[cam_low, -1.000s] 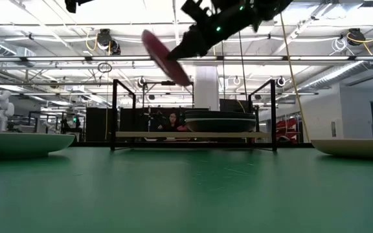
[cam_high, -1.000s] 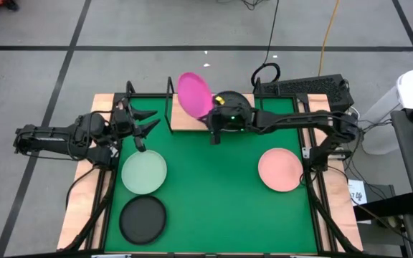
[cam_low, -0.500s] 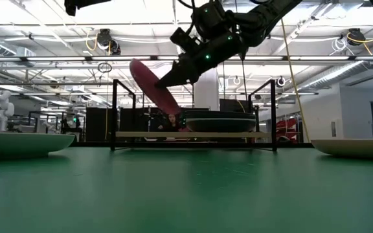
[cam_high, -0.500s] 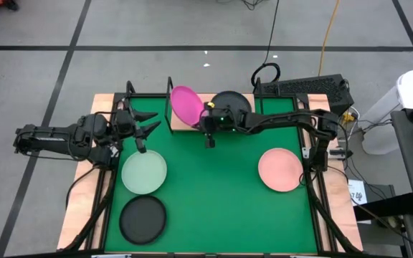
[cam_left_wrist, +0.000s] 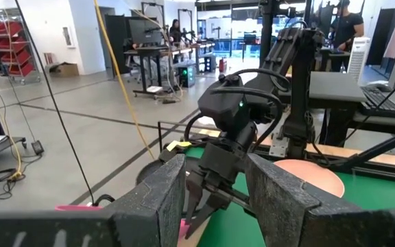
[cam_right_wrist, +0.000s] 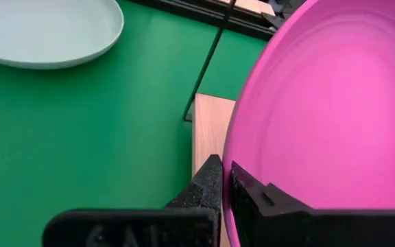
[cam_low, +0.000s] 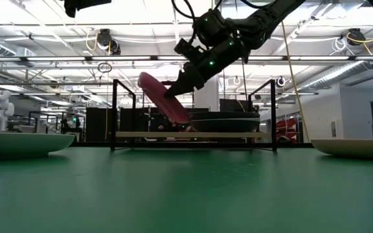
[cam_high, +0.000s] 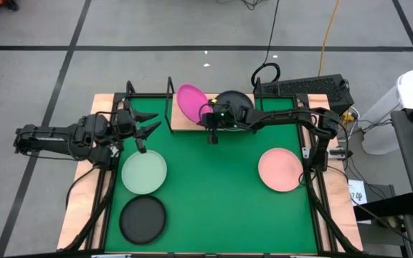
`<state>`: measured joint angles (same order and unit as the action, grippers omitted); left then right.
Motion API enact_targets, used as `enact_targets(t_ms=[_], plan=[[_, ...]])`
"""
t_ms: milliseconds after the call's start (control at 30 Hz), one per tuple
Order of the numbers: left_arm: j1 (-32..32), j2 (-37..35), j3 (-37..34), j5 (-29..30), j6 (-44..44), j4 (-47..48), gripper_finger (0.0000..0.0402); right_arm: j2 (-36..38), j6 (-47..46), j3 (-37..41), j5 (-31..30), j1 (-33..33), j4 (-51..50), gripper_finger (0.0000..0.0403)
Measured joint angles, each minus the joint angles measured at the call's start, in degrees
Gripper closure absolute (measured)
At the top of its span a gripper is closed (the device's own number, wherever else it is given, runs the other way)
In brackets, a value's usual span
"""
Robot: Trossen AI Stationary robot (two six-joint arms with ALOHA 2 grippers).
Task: Place and stack plates onto a shelf
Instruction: Put the pink plate on the shelf
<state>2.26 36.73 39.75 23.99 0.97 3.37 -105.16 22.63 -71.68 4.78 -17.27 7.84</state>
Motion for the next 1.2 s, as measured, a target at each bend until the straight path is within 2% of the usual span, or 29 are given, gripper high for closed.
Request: enact_targets(t_ms=[633,1000,1200], plan=[[0.0,0.0,0.0,0.1,0.6,-0.1,0.0245,0.0,0.1,0.0,-0.9,-0.1,5.0,0.0403],[-1.2,0.0,0.0,0.3,0.9,-0.5,0.0245,-4.7,3.3,0.0,-3.5,0.9,4.4,0.0402],[-1.3,0.0,0.0,0.3,0.6,-0.1,0.0245,-5.4,3.6,0.0,-3.5,0.9,7.0,0.0385]])
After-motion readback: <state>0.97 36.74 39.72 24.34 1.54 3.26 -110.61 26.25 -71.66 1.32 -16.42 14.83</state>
